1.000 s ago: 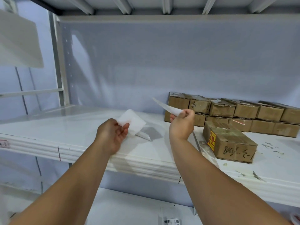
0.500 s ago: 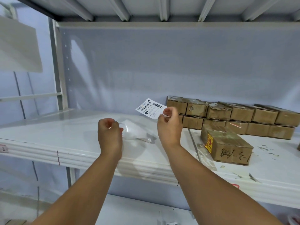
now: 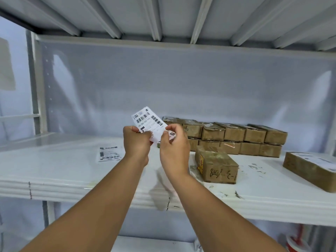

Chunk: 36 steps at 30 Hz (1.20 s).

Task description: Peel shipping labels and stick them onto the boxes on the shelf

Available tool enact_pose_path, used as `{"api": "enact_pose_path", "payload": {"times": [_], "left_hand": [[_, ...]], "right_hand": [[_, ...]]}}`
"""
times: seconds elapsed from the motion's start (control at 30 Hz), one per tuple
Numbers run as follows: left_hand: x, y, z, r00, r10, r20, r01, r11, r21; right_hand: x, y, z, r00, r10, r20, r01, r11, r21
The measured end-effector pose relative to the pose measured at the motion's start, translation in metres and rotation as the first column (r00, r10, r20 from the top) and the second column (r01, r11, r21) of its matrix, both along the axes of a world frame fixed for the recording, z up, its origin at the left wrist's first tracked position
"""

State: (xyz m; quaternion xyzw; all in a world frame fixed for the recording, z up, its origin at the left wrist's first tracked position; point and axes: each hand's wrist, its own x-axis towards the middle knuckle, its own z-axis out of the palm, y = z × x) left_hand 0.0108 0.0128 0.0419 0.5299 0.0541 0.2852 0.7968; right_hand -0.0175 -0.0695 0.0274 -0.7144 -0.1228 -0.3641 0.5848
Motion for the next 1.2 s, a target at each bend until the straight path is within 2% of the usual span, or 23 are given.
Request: {"api": "enact_pose_path", "payload": {"times": [0.07, 0.13, 0.33, 0.47, 0.57, 0.7, 0.87, 1.03, 1.2], "left_hand": [[-0.004, -0.013, 0.007, 0.998, 0.060, 0.020, -0.062, 0.993, 0.100], [-0.006, -0.025, 0.011, 0.999, 0.022, 0.040, -0.028, 0.986, 0.167], [-0.007, -0.078, 0.019, 0.968, -0.247, -0.034, 0.241, 0.892, 0.382], [-0.002, -0.112, 0.021, 0.948, -0.300, -0.108, 0.317, 0.854, 0.413], [0.004, -0.127, 0.015, 0.957, -0.265, -0.119, 0.289, 0.822, 0.491], [0.009, -0.129, 0.004, 0.987, -0.140, -0.077, 0.156, 0.735, 0.660], [0.012, -0.122, -0.009, 0.976, -0.212, -0.054, 0.204, 0.792, 0.575], [0.012, -0.120, -0.021, 0.969, -0.244, -0.031, 0.225, 0.828, 0.513], [0.013, -0.120, -0.034, 0.975, -0.221, 0.020, 0.176, 0.823, 0.540]], "right_hand": [[-0.006, -0.023, 0.009, 0.995, -0.093, -0.030, 0.090, 0.992, -0.084], [-0.009, -0.050, 0.021, 0.989, -0.128, -0.070, 0.121, 0.989, -0.089], [0.000, -0.126, 0.046, 0.958, 0.135, -0.254, -0.126, 0.991, 0.054], [0.004, -0.160, 0.039, 0.937, 0.156, -0.312, -0.140, 0.987, 0.072], [0.012, -0.175, 0.030, 0.928, 0.116, -0.354, -0.079, 0.990, 0.118], [0.021, -0.184, 0.019, 0.918, 0.100, -0.383, -0.058, 0.991, 0.121], [0.023, -0.185, 0.010, 0.918, 0.050, -0.394, -0.060, 0.998, -0.014], [0.026, -0.181, 0.008, 0.920, 0.084, -0.382, -0.092, 0.996, -0.002], [0.028, -0.182, 0.000, 0.920, 0.077, -0.384, -0.086, 0.996, -0.006]]}}
